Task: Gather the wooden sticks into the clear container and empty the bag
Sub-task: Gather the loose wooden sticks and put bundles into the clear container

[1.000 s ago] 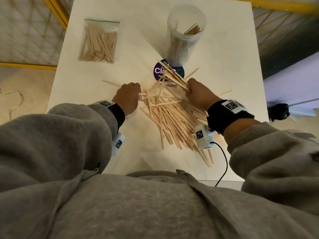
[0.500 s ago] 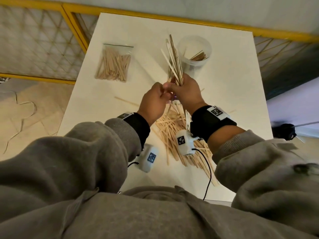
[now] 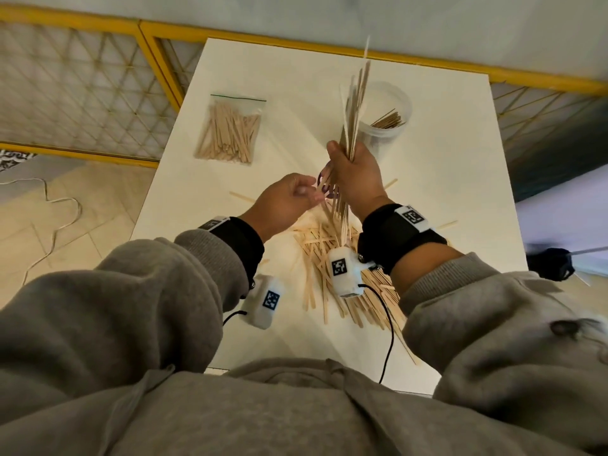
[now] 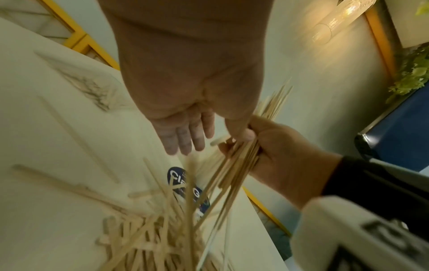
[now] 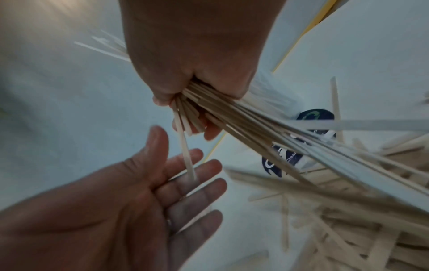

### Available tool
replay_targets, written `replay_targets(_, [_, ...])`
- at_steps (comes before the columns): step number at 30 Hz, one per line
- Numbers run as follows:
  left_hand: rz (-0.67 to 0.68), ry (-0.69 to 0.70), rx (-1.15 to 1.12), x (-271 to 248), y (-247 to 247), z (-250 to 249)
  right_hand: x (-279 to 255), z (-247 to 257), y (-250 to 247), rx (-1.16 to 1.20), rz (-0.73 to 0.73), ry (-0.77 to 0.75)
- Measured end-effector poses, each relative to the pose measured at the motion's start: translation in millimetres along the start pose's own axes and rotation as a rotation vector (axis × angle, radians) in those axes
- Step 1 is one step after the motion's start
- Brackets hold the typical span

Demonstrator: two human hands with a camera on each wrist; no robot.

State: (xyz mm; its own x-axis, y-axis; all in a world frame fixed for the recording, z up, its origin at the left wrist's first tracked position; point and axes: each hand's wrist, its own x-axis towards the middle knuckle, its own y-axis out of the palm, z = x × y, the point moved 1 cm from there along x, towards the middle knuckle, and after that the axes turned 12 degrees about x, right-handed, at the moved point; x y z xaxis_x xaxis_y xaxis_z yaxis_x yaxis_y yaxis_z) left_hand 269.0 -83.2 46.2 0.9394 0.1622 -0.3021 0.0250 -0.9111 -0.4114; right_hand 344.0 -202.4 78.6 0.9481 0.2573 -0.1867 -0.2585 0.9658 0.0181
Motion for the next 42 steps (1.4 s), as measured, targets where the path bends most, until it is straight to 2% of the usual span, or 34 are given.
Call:
replay_targets(4, [0.1,0.113,0.027,2,14,-2,-4,6,6,0.198,0.002,0.016])
replay_targets(7, [0.115,0.047,0.039,7,14,-2,-6,8,9,0.354,0.004,0.019])
replay_targets(9, [0.154,0.05,0.041,8,13,-3,-8,10,10,0.401,0.035,-0.005])
replay_targets(12, [0.179,0.055,-0.074,8,14,-6,-10,6,8,0.492,0.092,0.036])
replay_targets(15, [0.195,0.07,-0.084,11,16,0,-12,5,8,0.437,0.091,0.06])
replay_targets(17, [0.207,0.061,-0.115,8,13,3,-8,16,4,0.356,0.053,-0.002])
replay_targets(19, [0.142,-0.029,-0.233,6,7,7,-2,33,-1,0.336,0.033,-0.111])
replay_targets(22, [-0.031,-0.236,-0.424,7,-2,9,6,60,-4,0.336,0.012,-0.243])
replay_targets(27, [0.046,-0.444,-0.823,13,1,-6,6,81,16,0.366,0.044,-0.327])
replay_targets(31, [0.047,-0.531,-1.068,12,3,-23,-5,64,32,0.344,0.097,-0.27])
replay_targets(36, [0.004,-0.582,-1.088,8,2,-22,-14,35,34,0.369,0.029,-0.155])
replay_targets(42, [0.088,-0.611,-0.945,5,8,-12,-15,28,36,0.283,-0.089,-0.136])
